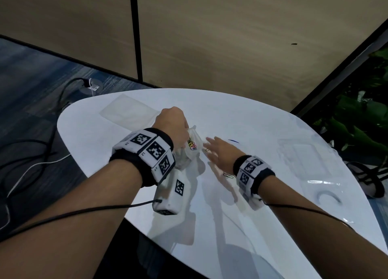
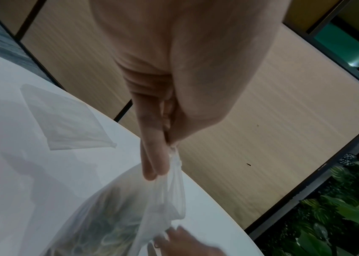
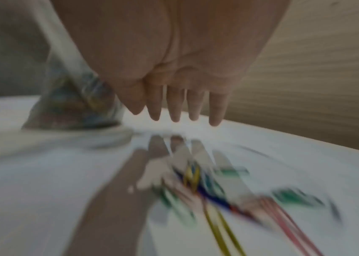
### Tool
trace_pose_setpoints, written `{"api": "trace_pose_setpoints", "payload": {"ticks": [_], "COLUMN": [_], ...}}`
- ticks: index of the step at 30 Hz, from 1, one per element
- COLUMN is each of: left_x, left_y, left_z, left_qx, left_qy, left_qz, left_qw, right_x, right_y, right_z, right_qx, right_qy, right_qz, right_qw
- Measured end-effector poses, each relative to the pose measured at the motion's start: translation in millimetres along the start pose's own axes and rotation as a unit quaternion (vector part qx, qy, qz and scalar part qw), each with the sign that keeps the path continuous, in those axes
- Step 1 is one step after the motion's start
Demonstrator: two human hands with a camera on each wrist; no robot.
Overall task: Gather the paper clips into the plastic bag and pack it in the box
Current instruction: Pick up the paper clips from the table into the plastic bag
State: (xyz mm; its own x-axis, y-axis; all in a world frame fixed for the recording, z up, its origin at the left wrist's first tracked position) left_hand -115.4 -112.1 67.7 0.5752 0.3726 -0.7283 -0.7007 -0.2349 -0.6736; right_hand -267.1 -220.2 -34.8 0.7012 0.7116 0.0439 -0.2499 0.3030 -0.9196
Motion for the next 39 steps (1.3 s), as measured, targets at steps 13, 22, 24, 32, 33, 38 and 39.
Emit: {"api": "trace_pose_setpoints", "payload": {"ticks": [13,22,24,32,33,38,39], "left_x": [-13.0,-13.2,-12.5,-19.0,-20.1,-22.3,-22.4], "left_y": [5.4,9.0,9.4,15.2,16.4,22.9,23.6], "left_z": [4.6,4.4,4.0,4.0,4.3,5.1,5.1], "left_qx": [0.017,0.026,0.03,0.031,0.031,0.038,0.04], "left_qy": [0.007,0.008,0.01,0.02,0.022,0.024,0.026], "left_qz": [-0.037,-0.036,-0.04,-0.058,-0.06,-0.037,-0.033], "left_qw": [0.999,0.999,0.999,0.998,0.997,0.998,0.998], "right_x": [-51.1,-26.2,-36.5,-72.0,-64.9,-1.1,8.8], "right_y": [59.1,47.6,38.5,-8.5,-17.5,-45.0,-42.8], "right_z": [48.1,34.7,32.2,37.5,38.0,41.3,39.2], "right_qx": [0.027,-0.071,-0.098,-0.061,-0.056,-0.005,0.001], "right_qy": [0.111,0.06,0.097,0.244,0.219,0.11,0.101], "right_qz": [-0.034,0.056,-0.029,-0.564,-0.623,-0.723,-0.715], "right_qw": [0.993,0.994,0.99,0.786,0.749,0.682,0.691]}}
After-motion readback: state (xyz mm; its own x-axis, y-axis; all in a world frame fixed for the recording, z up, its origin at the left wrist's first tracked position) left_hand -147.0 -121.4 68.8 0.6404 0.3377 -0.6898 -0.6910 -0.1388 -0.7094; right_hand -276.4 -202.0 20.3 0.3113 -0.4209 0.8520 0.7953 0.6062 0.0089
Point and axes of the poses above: each hand's wrist, its own z-axis away from the middle knuckle, its own y-axis out of the palm, x = y × z, the point moved 5 cm from there along -z, towards the middle knuckle, and after that the axes turned 11 degrees about y, right-handed, at the moved point
